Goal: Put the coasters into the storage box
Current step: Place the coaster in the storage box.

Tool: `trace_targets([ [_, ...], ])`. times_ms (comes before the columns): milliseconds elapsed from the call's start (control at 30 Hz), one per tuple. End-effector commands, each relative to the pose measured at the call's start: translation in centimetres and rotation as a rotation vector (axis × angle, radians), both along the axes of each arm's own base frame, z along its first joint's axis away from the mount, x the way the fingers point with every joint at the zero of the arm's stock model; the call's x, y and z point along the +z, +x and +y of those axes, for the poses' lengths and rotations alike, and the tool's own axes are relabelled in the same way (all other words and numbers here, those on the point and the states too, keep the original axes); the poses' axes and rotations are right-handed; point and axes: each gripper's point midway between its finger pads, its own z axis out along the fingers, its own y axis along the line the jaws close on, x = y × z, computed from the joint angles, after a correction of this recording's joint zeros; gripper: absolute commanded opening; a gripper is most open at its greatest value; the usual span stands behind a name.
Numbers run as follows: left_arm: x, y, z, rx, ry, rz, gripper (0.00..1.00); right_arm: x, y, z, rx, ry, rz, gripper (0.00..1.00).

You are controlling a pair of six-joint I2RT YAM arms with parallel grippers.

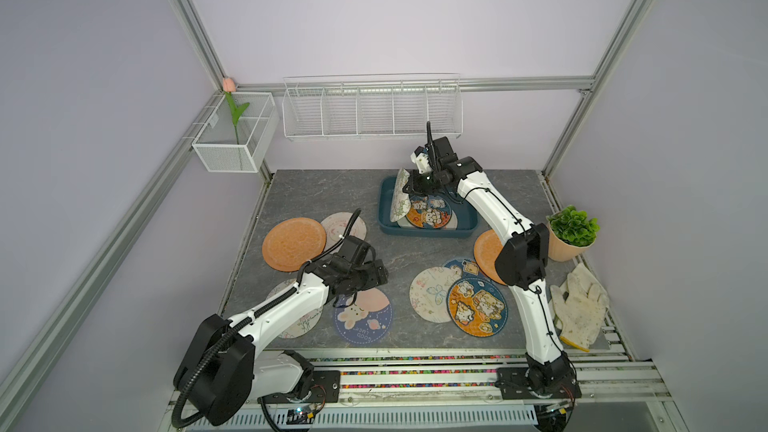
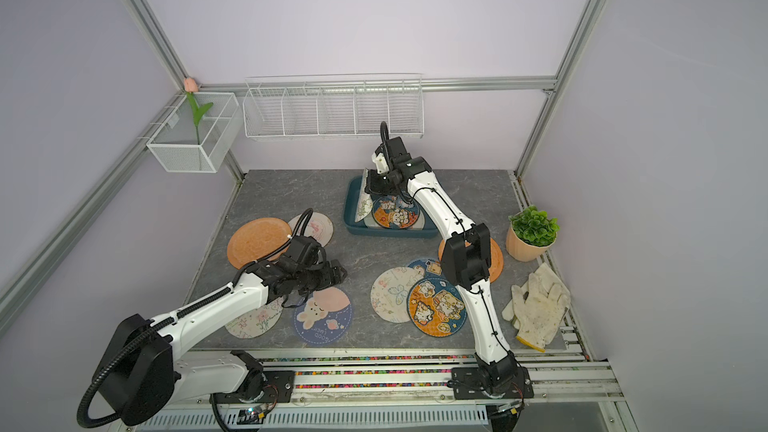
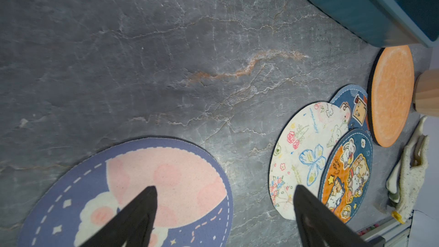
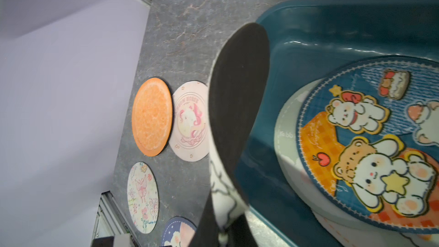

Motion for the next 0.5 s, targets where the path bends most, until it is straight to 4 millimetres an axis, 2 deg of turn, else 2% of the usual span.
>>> trace_targets([
  [0,0.9,0.7,-0.4,-0.023,0.001,-0.014,0.89,-3.0,1.5,-2.3,-0.05,-0.085,0.019,0.07],
  [133,1.1,0.8,-0.6,-0.04,0.01,-0.011,0.89,-6.6,1.8,-5.4,-0.065,-0.217,0.06,0.07],
  [233,1.1,0.8,-0.8,-0.058,0.013,0.001,0.9,-7.6,2.1,-7.4,-0.081,-0.285,0.064,0.08],
  [300,1.0,0.9,-1.1,-0.065,0.009,0.008,0.89,-8.1,1.5,-8.4,-0.08,-0.325,0.092,0.12],
  [333,0.9,0.9,-1.2,-0.069,0.006,0.01,0.89,-8.2,1.5,-8.9,-0.084,-0.34,0.095,0.19],
  [400,0.9,1.1,-1.5,-0.077,0.001,0.012,0.89,-8.1,1.3,-9.4,-0.085,-0.362,0.093,0.41],
  [467,0.9,1.2,-1.8,-0.09,-0.003,0.012,0.89,-7.8,1.1,-9.6,-0.081,-0.373,0.088,0.55],
])
